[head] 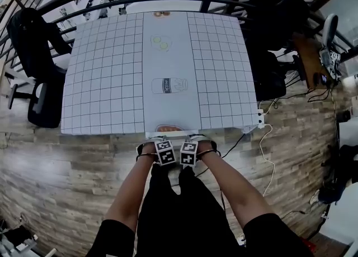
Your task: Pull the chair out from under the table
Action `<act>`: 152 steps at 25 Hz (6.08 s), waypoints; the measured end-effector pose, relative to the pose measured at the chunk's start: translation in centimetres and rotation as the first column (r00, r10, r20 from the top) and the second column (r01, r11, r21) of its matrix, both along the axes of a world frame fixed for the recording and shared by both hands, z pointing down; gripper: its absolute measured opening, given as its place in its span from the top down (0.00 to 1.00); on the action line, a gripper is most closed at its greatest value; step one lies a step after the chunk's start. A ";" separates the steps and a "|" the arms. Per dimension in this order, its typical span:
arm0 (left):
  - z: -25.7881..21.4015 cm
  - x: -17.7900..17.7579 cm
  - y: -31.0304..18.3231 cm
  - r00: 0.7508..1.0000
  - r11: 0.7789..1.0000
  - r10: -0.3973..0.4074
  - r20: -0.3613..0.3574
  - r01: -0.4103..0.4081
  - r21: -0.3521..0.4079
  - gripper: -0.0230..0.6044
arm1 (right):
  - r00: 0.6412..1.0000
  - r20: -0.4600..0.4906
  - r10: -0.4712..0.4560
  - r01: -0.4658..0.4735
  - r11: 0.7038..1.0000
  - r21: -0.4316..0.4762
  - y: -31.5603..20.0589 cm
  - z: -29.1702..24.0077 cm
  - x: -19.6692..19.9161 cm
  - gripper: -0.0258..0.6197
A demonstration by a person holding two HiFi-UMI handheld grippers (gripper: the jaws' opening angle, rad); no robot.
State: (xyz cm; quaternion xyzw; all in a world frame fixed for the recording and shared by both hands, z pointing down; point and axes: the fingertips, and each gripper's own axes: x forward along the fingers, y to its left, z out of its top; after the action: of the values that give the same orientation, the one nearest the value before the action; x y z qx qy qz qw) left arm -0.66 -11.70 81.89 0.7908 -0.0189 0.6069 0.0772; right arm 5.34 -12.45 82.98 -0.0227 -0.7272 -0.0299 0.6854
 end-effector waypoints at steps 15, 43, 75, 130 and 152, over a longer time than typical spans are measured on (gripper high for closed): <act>-0.3 0.4 3.9 1.000 1.000 0.002 -0.007 -0.002 -0.001 0.82 | 1.000 -0.014 -0.009 0.008 1.000 -0.019 4.0 -0.2 0.5 0.85; -0.6 -0.4 10.6 0.994 0.994 0.105 -0.006 -0.105 0.033 0.83 | 0.997 -0.015 0.070 -0.071 0.997 -0.024 11.1 -0.1 -0.1 0.85; -0.9 -1.0 18.2 0.999 0.999 0.047 -0.010 -0.047 0.028 0.83 | 0.999 -0.015 0.035 -0.035 0.999 -0.018 18.4 -0.2 -0.6 0.85; -1.6 -0.3 33.8 0.999 0.999 0.039 -0.010 -0.039 -0.003 0.82 | 1.000 -0.001 0.030 -0.030 0.999 -0.038 33.6 -0.9 0.0 0.84; -7.0 0.0 33.8 0.974 0.995 -0.097 -0.207 0.091 -0.038 0.71 | 0.994 0.111 -0.023 0.026 0.999 -0.022 33.7 -5.5 0.0 0.67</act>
State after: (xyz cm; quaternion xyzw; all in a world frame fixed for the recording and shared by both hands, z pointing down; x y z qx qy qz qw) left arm -0.63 22.10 74.90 0.8471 -0.0395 0.5165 0.1183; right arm 5.33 21.23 77.49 -0.0380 -0.7642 -0.0312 0.6432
